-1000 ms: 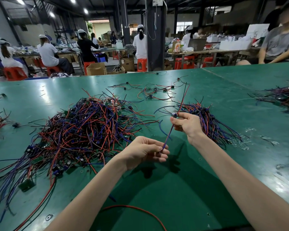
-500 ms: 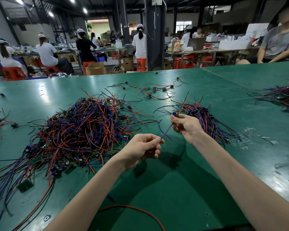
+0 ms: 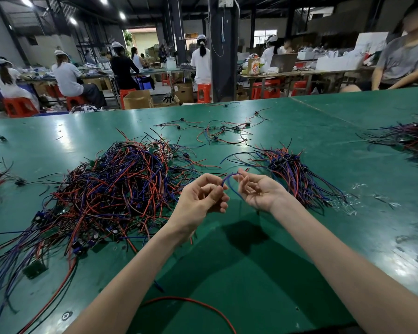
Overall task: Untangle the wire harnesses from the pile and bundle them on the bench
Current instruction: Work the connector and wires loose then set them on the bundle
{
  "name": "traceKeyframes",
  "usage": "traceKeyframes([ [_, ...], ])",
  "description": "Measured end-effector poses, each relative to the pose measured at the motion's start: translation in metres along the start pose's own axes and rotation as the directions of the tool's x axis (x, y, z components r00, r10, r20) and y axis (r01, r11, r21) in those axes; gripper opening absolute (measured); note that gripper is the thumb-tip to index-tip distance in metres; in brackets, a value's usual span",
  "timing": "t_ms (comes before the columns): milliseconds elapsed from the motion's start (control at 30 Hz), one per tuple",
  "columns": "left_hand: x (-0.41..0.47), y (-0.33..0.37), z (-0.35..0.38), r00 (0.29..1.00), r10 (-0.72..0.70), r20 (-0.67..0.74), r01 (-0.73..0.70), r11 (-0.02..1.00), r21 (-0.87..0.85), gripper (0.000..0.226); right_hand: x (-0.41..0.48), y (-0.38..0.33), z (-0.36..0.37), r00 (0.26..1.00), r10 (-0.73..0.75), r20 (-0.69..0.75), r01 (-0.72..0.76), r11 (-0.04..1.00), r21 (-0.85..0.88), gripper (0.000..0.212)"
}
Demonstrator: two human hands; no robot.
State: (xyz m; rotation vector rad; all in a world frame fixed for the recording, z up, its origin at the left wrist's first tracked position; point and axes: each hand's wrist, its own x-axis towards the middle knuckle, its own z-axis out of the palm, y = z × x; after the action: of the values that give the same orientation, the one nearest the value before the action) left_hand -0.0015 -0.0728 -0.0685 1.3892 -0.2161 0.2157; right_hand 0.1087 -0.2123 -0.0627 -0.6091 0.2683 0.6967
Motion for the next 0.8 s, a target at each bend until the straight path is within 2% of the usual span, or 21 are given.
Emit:
traceKeyframes([
  [67, -0.001, 0.001, 0.0, 0.999, -0.031, 0.034, 0.031, 0.999, 0.021, 0.01, 0.0, -0.001, 0.0, 0.999, -0.039, -0.016, 0.037, 0.997, -0.071, 0.016],
  [133, -0.002, 0.002, 0.002, 0.989, -0.11, 0.099, 0.103, 0.992, 0.068, 0.006, 0.002, -0.003, 0.0, 0.984, -0.175, -0.041, 0.16, 0.957, -0.244, 0.016],
  [200, -0.005, 0.0, 0.006, 0.964, -0.206, 0.169, 0.189, 0.976, 0.111, 0.008, 0.004, -0.005, -0.001, 0.937, -0.349, -0.016, 0.316, 0.868, -0.383, 0.008],
  [233, -0.006, -0.001, 0.007, 0.947, -0.25, 0.2, 0.23, 0.966, 0.122, 0.009, 0.004, -0.006, -0.001, 0.911, -0.413, 0.017, 0.379, 0.82, -0.429, 0.014],
  [333, -0.008, -0.002, 0.01, 0.899, -0.35, 0.263, 0.332, 0.937, 0.111, 0.009, 0.002, -0.003, 0.0, 0.834, -0.537, 0.128, 0.502, 0.642, -0.579, 0.026],
  [433, -0.007, -0.001, 0.009, 0.871, -0.417, 0.261, 0.414, 0.908, 0.067, 0.011, -0.001, 0.0, 0.002, 0.76, -0.616, 0.206, 0.579, 0.497, -0.647, 0.026],
  [633, -0.001, -0.002, 0.008, 0.826, -0.558, 0.079, 0.555, 0.83, 0.057, 0.014, -0.008, -0.008, 0.006, 0.713, -0.67, 0.205, 0.633, 0.491, -0.598, 0.017],
  [800, 0.003, -0.006, 0.006, 0.826, -0.56, -0.06, 0.562, 0.827, 0.002, 0.016, -0.015, -0.009, 0.011, 0.715, -0.658, 0.236, 0.666, 0.539, -0.515, 0.017],
])
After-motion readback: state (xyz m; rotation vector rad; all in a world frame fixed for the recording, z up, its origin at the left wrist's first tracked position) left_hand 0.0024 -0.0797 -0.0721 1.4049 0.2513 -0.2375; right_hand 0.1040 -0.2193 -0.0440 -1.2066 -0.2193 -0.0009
